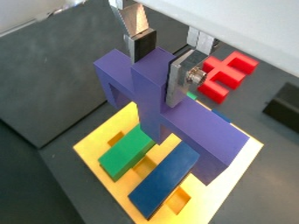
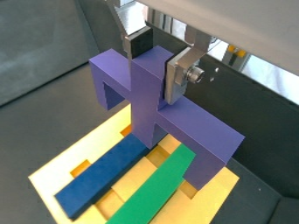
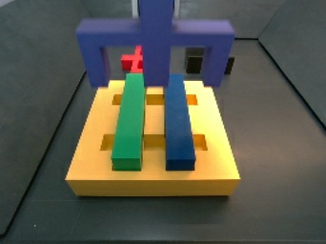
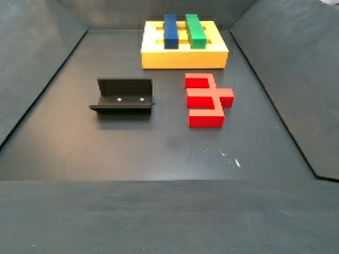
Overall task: Pick up the purple object. Move up. Move to above the board. Insert the purple object.
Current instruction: Insert the purple object.
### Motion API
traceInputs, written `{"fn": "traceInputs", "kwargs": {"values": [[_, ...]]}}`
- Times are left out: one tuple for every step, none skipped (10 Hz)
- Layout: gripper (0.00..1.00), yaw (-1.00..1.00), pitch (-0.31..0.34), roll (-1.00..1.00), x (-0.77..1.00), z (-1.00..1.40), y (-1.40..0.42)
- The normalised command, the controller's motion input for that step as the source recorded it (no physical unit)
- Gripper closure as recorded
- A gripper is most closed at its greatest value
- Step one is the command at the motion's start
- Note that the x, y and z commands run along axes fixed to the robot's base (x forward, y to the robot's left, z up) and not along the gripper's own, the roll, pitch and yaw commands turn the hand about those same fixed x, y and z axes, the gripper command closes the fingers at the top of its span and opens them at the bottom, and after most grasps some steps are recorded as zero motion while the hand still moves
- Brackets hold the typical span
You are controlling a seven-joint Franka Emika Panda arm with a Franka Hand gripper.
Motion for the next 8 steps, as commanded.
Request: {"fn": "traceInputs", "kwargs": {"values": [[1.0, 0.12, -0.13, 0.03, 0.1, -0.91, -0.12], [1.0, 0.15, -0.026, 0.21, 0.33, -0.58, -0.27], [1.0, 0.13, -0.049, 0.28, 0.16, -0.55, -0.09], [1.0, 0.05, -0.133, 0.19, -0.12, -0.64, 0.0], [1.0, 0.01, -0.137, 0.1, -0.17, -0.49, 0.0], [1.0, 0.0, -0.091, 0.13, -0.11, -0.27, -0.15], [1.0, 0.0, -0.026, 0.09, -0.01, -0.01, -0.21], [1.0, 0.01, 0.0, 0.03, 0.0, 0.05, -0.2]]}}
